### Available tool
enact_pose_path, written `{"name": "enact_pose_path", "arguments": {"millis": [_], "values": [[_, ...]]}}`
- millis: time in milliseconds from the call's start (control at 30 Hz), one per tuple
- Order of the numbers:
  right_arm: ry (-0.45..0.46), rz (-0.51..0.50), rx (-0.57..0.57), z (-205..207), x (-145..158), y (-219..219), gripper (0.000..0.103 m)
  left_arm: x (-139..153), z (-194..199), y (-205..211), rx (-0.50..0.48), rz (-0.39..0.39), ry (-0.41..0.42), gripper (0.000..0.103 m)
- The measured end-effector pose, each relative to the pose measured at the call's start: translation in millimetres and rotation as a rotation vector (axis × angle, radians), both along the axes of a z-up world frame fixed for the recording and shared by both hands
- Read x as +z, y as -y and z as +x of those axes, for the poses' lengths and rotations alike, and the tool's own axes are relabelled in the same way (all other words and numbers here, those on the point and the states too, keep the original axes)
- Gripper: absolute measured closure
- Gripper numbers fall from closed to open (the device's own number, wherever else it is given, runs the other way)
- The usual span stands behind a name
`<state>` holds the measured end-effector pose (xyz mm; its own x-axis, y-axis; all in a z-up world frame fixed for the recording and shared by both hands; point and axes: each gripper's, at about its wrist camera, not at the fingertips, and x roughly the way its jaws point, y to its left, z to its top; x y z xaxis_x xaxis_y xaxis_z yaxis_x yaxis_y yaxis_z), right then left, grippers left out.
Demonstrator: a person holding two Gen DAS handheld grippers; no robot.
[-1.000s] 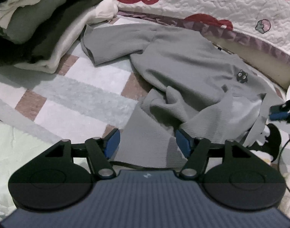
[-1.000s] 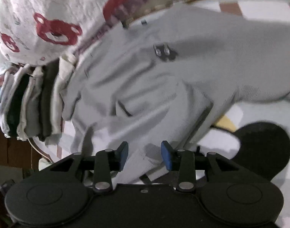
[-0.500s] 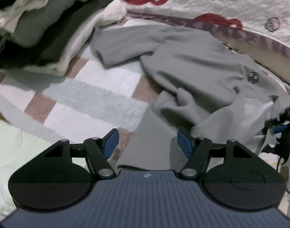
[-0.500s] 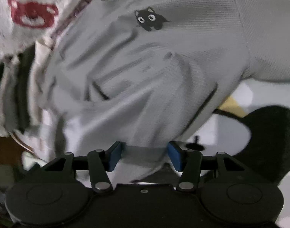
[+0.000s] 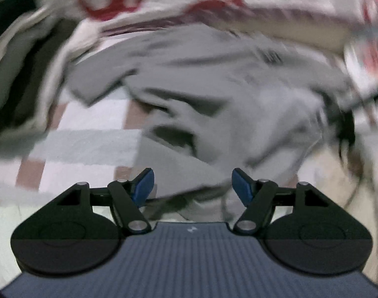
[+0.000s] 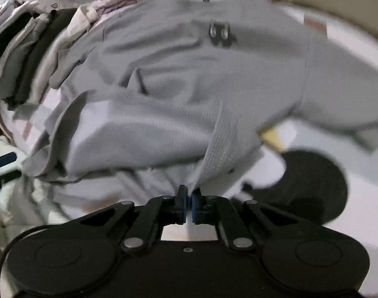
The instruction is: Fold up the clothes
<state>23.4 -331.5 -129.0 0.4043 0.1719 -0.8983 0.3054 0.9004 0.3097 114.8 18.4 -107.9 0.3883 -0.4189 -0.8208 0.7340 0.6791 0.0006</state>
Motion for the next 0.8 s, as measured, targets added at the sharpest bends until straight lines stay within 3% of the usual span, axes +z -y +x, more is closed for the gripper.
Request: {"name": "enact_pose_path", "arguments": {"millis": [100, 233, 367, 467, 533, 667, 800], "values": [[0.022, -0.052, 0.028, 6, 4, 0, 0.098, -9, 2, 7, 0.007, 0.048, -0.008, 0.033], [0.026, -0.049, 0.050, 4, 5, -1, 0.098, -16, 16, 1, 0.100, 0.055, -0.004, 0.032], [0.029, -0.023, 0.041, 6, 5, -2, 0.098, -14, 29, -4, 0.162, -0.002, 0.068, 0.048], [0.018, 0.018, 0.020, 5, 2, 0, 0.097, -14, 43, -14, 0.243, -0.060, 0.057, 0.055], [-0.002, 0.054, 0.001, 4, -2, 1, 0.092, -17, 48, -18, 0.282, -0.055, 0.050, 0.064], [-0.045, 0.118, -0.029, 3, -12, 4, 0.091, -23, 51, -20, 0.310, -0.041, 0.035, 0.066], [-0.091, 0.150, -0.043, 2, -20, 2, 0.074, -28, 48, -14, 0.293, -0.015, 0.027, 0.060]]}}
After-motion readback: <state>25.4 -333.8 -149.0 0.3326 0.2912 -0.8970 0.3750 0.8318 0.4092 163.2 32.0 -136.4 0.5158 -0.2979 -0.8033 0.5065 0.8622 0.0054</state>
